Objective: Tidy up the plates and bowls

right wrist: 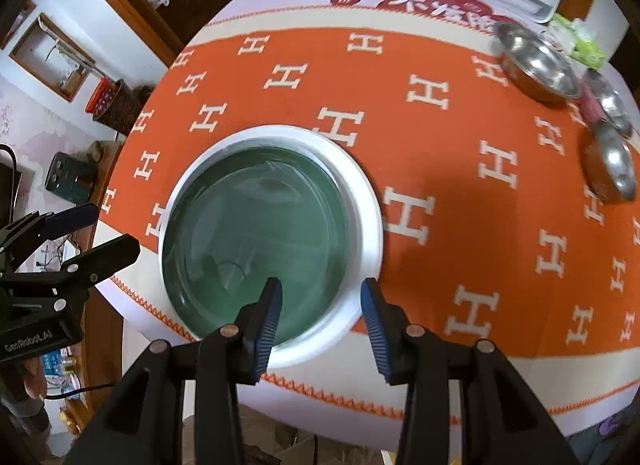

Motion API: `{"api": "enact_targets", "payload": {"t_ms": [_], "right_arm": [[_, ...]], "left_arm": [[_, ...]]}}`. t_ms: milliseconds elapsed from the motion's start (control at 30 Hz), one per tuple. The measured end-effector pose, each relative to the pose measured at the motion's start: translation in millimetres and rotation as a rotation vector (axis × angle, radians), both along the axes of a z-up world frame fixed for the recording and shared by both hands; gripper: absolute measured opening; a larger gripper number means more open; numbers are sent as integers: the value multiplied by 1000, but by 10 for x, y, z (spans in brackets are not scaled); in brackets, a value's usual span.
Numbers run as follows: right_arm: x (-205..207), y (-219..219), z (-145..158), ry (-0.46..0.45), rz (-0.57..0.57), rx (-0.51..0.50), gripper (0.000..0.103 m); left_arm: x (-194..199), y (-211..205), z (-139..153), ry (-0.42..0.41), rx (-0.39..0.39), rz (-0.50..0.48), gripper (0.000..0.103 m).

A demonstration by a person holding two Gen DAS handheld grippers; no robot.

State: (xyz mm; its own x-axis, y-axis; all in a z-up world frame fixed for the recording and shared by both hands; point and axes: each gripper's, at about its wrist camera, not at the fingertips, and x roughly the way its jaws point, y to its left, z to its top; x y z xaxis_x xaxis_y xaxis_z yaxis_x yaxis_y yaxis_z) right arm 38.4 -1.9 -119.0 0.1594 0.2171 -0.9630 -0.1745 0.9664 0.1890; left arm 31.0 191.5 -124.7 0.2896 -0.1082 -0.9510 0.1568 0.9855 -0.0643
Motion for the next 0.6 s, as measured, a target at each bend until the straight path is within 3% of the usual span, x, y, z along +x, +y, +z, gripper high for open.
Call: {"api": "enact_targets", "payload": {"t_ms": [233,300,533,600], "right_arm": [[-366,-238,350,-71,-79,12,41],[-476,-332,451,-94,-111,6,41],[-716,-628,742,-172,-183,9,41],[-740,-719,808,-193,-197,15,41]], "left_arm": [[-237,-196,252,-63,-66,-54,83],[-289,-253,323,-89,-73,-68,89],[-330,-466,518,-148,-94,-87,92],[-321,-550,591,-166,-92,-98,99]]}}
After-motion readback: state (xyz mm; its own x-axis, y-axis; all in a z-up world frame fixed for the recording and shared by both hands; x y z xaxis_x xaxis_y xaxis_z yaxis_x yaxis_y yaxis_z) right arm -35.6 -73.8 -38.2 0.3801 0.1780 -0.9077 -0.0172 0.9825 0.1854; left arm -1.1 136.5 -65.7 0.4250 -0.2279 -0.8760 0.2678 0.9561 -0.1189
